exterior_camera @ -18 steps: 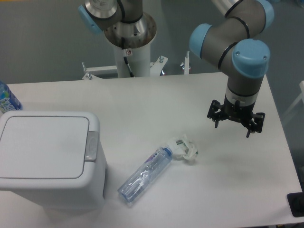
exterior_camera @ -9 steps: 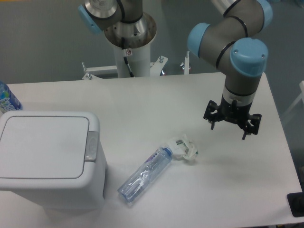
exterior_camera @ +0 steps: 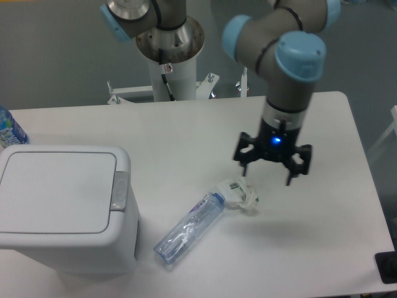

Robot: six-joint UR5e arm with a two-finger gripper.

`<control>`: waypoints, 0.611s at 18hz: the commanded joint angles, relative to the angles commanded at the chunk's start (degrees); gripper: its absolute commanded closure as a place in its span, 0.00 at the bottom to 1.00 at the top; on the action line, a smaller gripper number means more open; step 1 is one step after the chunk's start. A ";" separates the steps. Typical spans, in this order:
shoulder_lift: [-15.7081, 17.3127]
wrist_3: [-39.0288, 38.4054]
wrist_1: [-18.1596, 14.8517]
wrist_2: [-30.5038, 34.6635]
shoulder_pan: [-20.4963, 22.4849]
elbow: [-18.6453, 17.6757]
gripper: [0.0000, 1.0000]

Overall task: Open the trash can
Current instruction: 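Move the open gripper over to the white trash can's lid edge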

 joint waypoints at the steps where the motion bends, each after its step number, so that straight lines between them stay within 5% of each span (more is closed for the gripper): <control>1: 0.18 -2.46 0.18 -0.71 -0.87 0.44 0.00; 7: 0.80 -12.23 8.87 -0.81 -7.82 0.88 0.00; 11: 0.88 -14.88 10.55 -0.90 -10.80 0.44 0.00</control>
